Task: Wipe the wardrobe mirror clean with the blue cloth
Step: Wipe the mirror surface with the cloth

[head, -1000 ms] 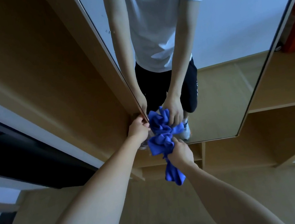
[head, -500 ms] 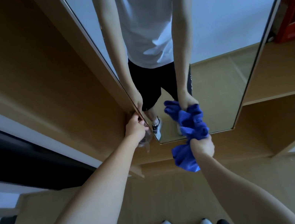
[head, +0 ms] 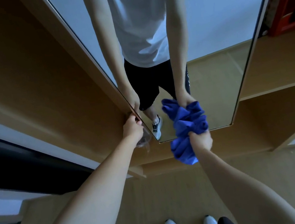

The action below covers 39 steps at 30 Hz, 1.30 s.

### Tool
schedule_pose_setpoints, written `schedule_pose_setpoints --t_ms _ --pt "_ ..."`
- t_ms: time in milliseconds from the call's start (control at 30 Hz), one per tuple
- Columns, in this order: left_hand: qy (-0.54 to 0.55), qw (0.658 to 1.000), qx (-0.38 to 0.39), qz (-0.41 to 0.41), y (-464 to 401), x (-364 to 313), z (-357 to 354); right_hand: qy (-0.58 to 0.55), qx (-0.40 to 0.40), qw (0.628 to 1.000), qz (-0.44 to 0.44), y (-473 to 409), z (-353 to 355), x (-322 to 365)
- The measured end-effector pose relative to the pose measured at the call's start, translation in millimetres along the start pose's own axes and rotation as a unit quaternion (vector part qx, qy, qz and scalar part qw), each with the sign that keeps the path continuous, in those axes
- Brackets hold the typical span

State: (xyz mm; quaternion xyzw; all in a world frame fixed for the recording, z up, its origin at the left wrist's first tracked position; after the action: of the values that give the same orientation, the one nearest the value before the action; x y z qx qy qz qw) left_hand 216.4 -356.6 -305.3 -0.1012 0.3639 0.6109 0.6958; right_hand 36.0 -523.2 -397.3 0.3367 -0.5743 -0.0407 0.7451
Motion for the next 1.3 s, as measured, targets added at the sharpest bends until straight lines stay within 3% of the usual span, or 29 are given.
schedule_pose_setpoints --t_ms 100,200,267,400,467,767,900,1100,1167,1300 --pt "-0.007 1.000 -0.018 -0.005 -3 3 -3 -0.043 -0.069 0.997 -0.007 -22 35 14" --pt "-0.014 1.000 -0.018 -0.005 -6 4 -4 -0.040 -0.087 0.995 0.003 -23 40 15" --pt "-0.012 1.000 -0.018 0.001 -8 5 -4 -0.023 -0.053 0.998 0.020 -13 26 10" --pt "-0.009 1.000 -0.017 0.018 -14 7 -5 0.063 0.100 0.993 0.030 12 -16 -2" --pt "-0.010 1.000 -0.018 0.015 -17 8 -5 0.079 0.127 0.988 0.023 15 -21 -4" --pt "-0.033 0.999 -0.023 0.006 -17 7 -6 0.000 -0.114 0.993 -0.020 -48 81 36" --pt "-0.041 0.999 -0.013 0.004 -18 8 -6 0.002 -0.077 0.997 0.004 -34 67 36" --pt "-0.037 0.999 -0.014 0.015 -16 8 -6 0.039 0.055 0.998 0.020 -3 24 19" --pt "-0.048 0.999 -0.017 0.016 -17 9 -5 0.055 0.027 0.998 0.018 -13 39 21" --pt "-0.057 0.998 -0.023 0.019 -14 7 -6 0.013 -0.105 0.994 -0.013 -43 91 45"
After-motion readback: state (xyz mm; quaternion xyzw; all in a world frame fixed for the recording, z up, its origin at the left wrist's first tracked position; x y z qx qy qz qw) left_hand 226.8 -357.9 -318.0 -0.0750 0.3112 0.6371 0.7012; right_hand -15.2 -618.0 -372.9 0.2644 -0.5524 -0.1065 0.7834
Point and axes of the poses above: each hand's wrist, its own y-axis away from the middle knuckle, its own z-axis out of the back of the hand, x = y × z, the point moved 3 cm from there along -y, towards the middle knuckle, and after that the axes turned 9 degrees about -y, right-handed, at the moved point
